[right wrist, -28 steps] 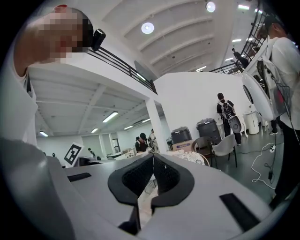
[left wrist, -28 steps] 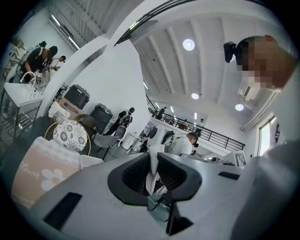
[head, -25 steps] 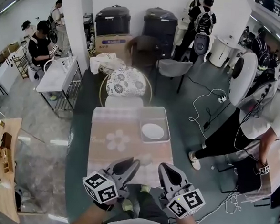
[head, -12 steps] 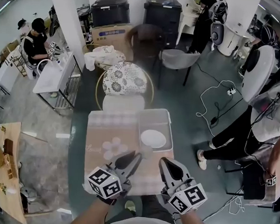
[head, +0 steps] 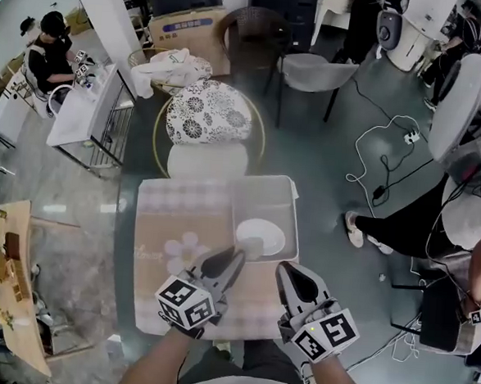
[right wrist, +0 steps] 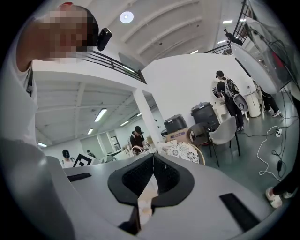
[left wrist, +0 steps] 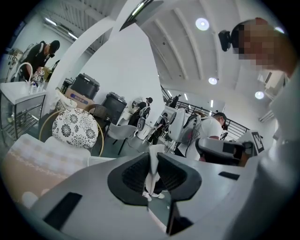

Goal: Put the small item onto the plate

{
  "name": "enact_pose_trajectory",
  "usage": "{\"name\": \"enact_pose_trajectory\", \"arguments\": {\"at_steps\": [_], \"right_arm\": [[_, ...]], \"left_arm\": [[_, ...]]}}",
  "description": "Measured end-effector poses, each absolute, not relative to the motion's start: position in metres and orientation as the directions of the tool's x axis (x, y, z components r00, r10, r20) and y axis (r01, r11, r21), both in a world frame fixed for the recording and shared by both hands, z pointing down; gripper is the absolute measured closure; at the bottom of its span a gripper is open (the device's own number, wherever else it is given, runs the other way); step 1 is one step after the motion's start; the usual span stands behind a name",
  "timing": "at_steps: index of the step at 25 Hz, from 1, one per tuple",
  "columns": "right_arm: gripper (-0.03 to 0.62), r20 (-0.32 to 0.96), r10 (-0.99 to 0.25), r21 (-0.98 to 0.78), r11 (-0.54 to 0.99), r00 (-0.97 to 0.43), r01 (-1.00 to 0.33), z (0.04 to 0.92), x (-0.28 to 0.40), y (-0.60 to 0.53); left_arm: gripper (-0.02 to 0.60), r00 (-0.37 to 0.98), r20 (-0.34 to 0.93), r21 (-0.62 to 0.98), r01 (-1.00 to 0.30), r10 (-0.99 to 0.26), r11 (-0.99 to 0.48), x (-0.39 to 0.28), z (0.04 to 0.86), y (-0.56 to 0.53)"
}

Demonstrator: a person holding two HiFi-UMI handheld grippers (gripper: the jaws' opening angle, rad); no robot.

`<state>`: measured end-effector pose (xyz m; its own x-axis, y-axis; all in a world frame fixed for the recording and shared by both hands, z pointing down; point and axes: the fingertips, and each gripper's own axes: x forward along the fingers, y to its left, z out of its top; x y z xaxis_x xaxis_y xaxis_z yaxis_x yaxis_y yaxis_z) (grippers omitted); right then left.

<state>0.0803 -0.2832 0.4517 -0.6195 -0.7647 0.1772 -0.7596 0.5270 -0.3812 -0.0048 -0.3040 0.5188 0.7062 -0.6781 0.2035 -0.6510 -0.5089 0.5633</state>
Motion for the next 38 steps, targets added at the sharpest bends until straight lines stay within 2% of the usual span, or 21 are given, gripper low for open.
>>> {"name": "enact_pose_trajectory", "arguments": {"at_steps": [7,14,20,27,33,38], "right_arm": [[0.58,0.199,-0.781,-0.406,0.485,-0.592,-0.775,0.49,0.088,-0.317],[0.58,0.232,-0.782,-0.441,0.446,-0.578,-0.779,0.535,0.091,-0.332],[0.58,0.255,-0.781,-0.45,0.425,-0.57,-0.785,0.566,0.092,-0.336],[0.58,0.284,-0.783,-0.454,0.399,-0.554,-0.796,0.587,0.101,-0.33],[0.58,0.284,-0.79,-0.46,0.384,-0.543,-0.801,0.594,0.109,-0.326],[0.58,0.288,-0.791,-0.462,0.379,-0.54,-0.802,0.595,0.112,-0.322]], "left_arm": [[0.522,0.701,0.236,0.577,-0.658,-0.674,-0.483,0.001,0.569,-0.337],[0.522,0.687,0.285,0.482,-0.705,-0.669,-0.519,0.008,0.623,-0.36],[0.522,0.663,0.346,0.233,-0.746,-0.664,-0.624,0.023,0.668,-0.371],[0.522,0.624,0.393,-0.008,-0.732,-0.676,-0.681,0.036,0.7,-0.371],[0.522,0.546,0.445,-0.361,-0.616,-0.71,-0.7,0.046,0.726,-0.366],[0.522,0.515,0.476,-0.479,-0.528,-0.713,-0.701,0.052,0.745,-0.356]]}}
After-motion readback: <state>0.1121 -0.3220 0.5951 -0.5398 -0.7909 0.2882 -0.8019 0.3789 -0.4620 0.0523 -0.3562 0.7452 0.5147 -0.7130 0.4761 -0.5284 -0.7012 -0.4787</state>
